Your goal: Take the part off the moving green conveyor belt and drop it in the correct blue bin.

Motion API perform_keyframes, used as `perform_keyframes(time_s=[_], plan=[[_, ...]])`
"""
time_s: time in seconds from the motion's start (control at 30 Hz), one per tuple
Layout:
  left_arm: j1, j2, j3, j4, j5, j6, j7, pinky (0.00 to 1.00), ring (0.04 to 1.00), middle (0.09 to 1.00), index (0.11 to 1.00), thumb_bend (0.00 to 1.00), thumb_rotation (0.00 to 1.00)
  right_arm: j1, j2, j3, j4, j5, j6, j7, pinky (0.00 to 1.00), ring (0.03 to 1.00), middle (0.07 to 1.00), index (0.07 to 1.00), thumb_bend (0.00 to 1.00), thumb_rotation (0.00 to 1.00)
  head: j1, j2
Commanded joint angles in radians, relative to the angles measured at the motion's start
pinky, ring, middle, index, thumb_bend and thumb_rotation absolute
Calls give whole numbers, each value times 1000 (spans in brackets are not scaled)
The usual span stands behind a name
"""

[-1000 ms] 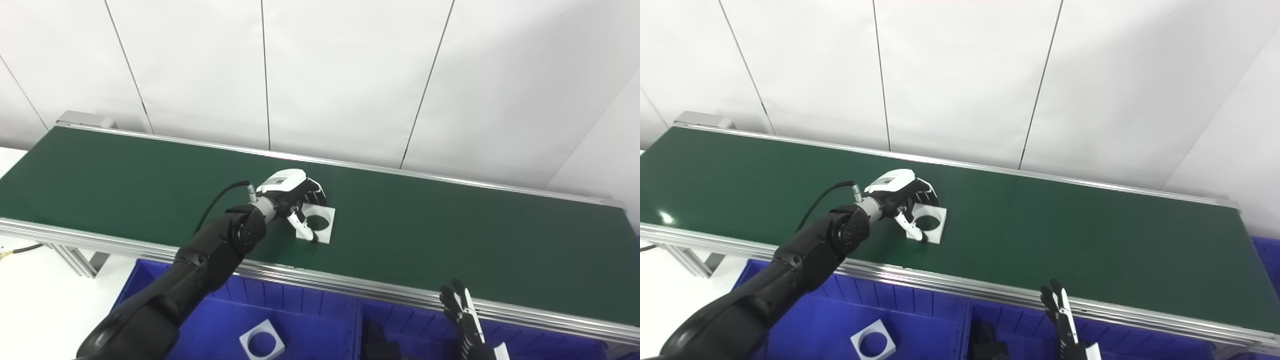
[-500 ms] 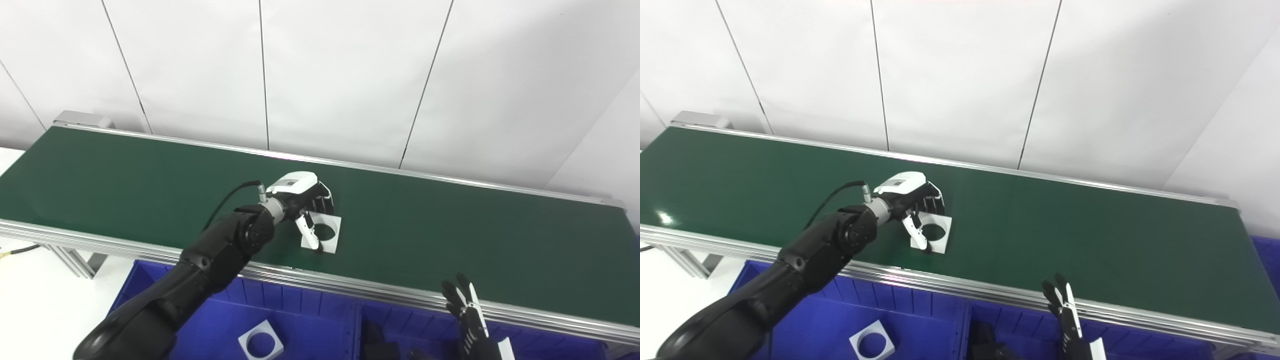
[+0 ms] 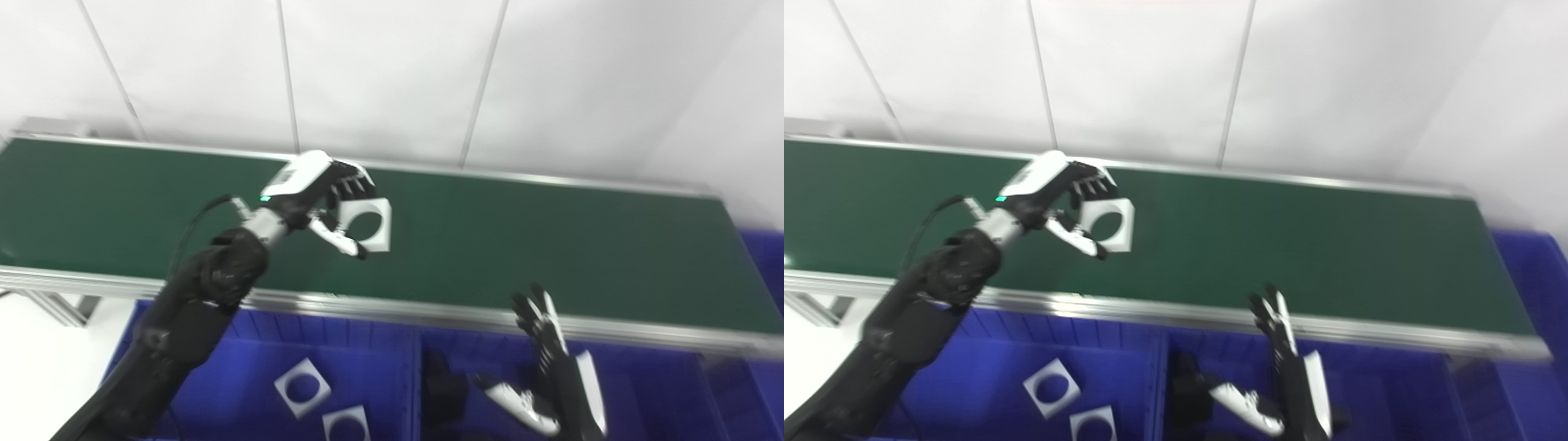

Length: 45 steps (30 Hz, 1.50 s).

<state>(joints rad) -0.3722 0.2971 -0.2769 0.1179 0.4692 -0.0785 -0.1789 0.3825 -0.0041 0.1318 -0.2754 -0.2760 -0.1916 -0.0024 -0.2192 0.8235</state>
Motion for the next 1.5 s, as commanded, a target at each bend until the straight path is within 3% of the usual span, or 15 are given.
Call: perform_keyframes(time_s=[0.0, 0.23, 0.5, 0.57, 0.73, 1.03, 1.17, 1.37, 1.43, 1.47], plan=[[5, 1, 32, -77, -30, 0, 8, 376, 411, 485, 503, 501, 0, -13, 12, 3, -45, -12, 24, -5, 901, 916, 920, 1000, 788, 532, 1, 1], [138, 1, 56, -195, -75, 2, -8, 364, 431, 496, 491, 501, 0, -23, 21, 15, -70, -1, 82, 9, 901, 912, 923, 1000, 791, 522, -9, 29], [263, 42, 47, -252, -132, -2, -94, 353, 406, 482, 512, 498, 0, -27, 14, 31, -90, -16, 123, 17, 868, 909, 925, 1000, 789, 524, 6, 26], [292, 47, 43, -273, -131, 32, -118, 316, 387, 474, 517, 496, 0, -26, 11, 31, -85, -16, 122, 17, 862, 908, 923, 1000, 790, 528, 16, 17], [344, 70, 19, -298, -95, 79, -164, 350, 399, 482, 515, 497, 0, -20, -2, 38, -93, -34, 146, 27, 865, 917, 930, 1000, 800, 555, 39, 1], [389, 61, -27, -293, 18, 205, -188, 339, 387, 471, 520, 497, 0, -17, -14, 45, -88, -39, 149, 31, 872, 922, 921, 1000, 794, 523, 78, -32], [388, 57, -53, -272, 75, 244, -187, 422, 405, 468, 519, 499, 0, -11, -12, 46, -77, -44, 133, 21, 877, 915, 912, 996, 792, 516, 98, -59], [397, 18, -71, -272, 169, 383, -179, 356, 391, 467, 527, 499, 0, -2, -28, 52, -75, -33, 129, 35, 919, 931, 920, 1000, 785, 512, 126, -84], [395, 10, -79, -272, 196, 427, -194, 356, 390, 467, 530, 498, 0, 1, -31, 51, -74, -26, 125, 33, 924, 934, 924, 1000, 784, 510, 133, -87], [392, 8, -85, -272, 208, 448, -205, 405, 416, 493, 513, 500, 0, 2, -32, 51, -73, -23, 122, 31, 915, 929, 918, 995, 780, 502, 133, -87]])
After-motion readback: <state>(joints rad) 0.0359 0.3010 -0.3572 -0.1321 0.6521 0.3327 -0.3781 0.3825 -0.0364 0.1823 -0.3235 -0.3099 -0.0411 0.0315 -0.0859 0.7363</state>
